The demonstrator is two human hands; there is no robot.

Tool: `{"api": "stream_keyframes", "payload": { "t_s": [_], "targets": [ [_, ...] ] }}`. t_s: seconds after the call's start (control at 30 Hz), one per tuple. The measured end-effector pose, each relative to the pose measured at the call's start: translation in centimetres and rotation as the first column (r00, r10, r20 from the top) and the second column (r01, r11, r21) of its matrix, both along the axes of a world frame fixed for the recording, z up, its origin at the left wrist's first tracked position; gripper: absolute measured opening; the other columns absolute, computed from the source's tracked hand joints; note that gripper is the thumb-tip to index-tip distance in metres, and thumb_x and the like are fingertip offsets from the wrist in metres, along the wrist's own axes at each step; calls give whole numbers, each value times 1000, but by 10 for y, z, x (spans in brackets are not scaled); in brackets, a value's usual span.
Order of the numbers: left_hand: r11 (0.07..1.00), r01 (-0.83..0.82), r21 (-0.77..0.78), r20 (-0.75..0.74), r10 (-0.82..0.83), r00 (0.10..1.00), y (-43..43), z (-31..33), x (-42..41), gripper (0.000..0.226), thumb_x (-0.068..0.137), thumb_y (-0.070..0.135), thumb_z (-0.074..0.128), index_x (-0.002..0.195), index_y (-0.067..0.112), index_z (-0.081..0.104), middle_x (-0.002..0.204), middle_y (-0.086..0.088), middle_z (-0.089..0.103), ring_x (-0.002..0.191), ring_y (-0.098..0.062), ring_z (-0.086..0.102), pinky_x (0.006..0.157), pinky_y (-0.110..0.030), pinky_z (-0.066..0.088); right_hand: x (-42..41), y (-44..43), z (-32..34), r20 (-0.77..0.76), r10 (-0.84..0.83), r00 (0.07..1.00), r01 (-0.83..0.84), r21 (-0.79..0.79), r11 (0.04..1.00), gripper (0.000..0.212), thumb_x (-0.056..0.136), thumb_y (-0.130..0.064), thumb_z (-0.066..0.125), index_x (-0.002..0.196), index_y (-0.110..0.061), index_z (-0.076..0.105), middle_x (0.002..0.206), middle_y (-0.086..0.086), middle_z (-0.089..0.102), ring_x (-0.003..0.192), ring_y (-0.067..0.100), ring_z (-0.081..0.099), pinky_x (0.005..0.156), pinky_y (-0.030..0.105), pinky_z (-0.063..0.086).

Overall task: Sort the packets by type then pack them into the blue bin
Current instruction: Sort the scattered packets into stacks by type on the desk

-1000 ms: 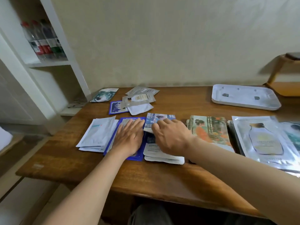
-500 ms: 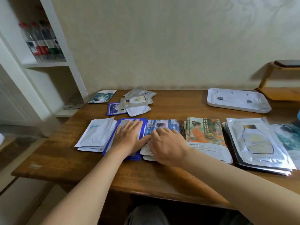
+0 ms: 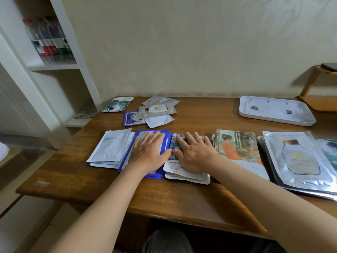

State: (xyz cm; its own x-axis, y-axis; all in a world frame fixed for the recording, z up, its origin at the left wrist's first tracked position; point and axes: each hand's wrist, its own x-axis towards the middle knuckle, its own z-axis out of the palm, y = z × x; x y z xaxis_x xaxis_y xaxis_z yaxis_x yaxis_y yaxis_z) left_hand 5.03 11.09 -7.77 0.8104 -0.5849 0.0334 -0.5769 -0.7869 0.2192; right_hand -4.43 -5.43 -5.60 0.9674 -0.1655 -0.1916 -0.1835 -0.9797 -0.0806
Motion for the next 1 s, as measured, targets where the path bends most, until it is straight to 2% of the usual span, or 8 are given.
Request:
{"api": "stream_keyframes", "payload": {
  "t_s": [0.43,0.53,0.6,0.67,0.73,0.8,0.9,1.0],
  "targets": [
    [1000,4,23,2,-4,1000,0,1,-3,75,101,66,32,164,33,9,172,10,3,159,-16,-3,128,-49,-1,-1,0,0,8,-2,1000,2,6,1000,72,99,-67,8,161,-32,-3,170,6,-1,156,33,-4,123,60,1],
    [999,3,36,8,-3,1000,-1,3,-4,76,100,67,32,164,33,9,173,10,3,159,-16,-3,128,-49,-2,6,3,6,0,-12,1000,12,-28,1000,69,99,-65,16,159,-30,15,166,11,18,153,37,14,121,62,10],
    [999,8,37,0,-8,1000,0,3,-4,77,99,69,32,163,34,8,172,10,2,159,-15,-4,128,-48,-2,13,6,13,55,-40,998,42,-28,999,60,99,-57,32,148,-22,37,152,14,40,142,38,36,116,59,22],
    [1000,12,24,-5,-12,1000,1,3,-4,77,99,71,32,163,35,9,172,11,2,159,-15,-5,128,-48,-3,26,5,22,142,-69,987,73,-21,997,47,97,-42,48,137,-16,47,137,14,51,129,37,50,109,52,35],
    [1000,12,14,-3,-12,1000,1,2,-4,78,98,71,32,163,35,10,172,11,2,159,-15,-5,128,-49,-2,43,0,28,224,-78,971,87,-27,996,41,95,-27,56,133,-14,49,131,13,54,123,35,54,101,48,42],
    [1000,15,16,-1,-15,1000,1,1,-4,78,99,70,32,163,34,9,172,11,1,159,-15,-5,128,-49,-2,63,-6,32,269,-64,961,79,-48,996,40,93,-19,59,132,-13,49,126,13,55,120,35,56,95,46,46],
    [999,24,24,-10,-24,1000,0,3,-5,78,99,69,32,163,33,8,172,10,0,159,-16,-7,128,-50,-3,94,-14,30,270,-32,962,52,-70,996,44,94,-26,65,133,-15,49,126,12,55,119,35,56,94,46,48],
    [1000,19,13,9,-19,1000,0,6,-7,75,100,65,31,163,29,11,173,5,1,159,-20,-5,128,-51,-2,118,-17,26,245,6,969,21,-109,994,39,96,-27,62,131,-16,50,129,12,54,119,35,55,91,46,50]
  ]
}}
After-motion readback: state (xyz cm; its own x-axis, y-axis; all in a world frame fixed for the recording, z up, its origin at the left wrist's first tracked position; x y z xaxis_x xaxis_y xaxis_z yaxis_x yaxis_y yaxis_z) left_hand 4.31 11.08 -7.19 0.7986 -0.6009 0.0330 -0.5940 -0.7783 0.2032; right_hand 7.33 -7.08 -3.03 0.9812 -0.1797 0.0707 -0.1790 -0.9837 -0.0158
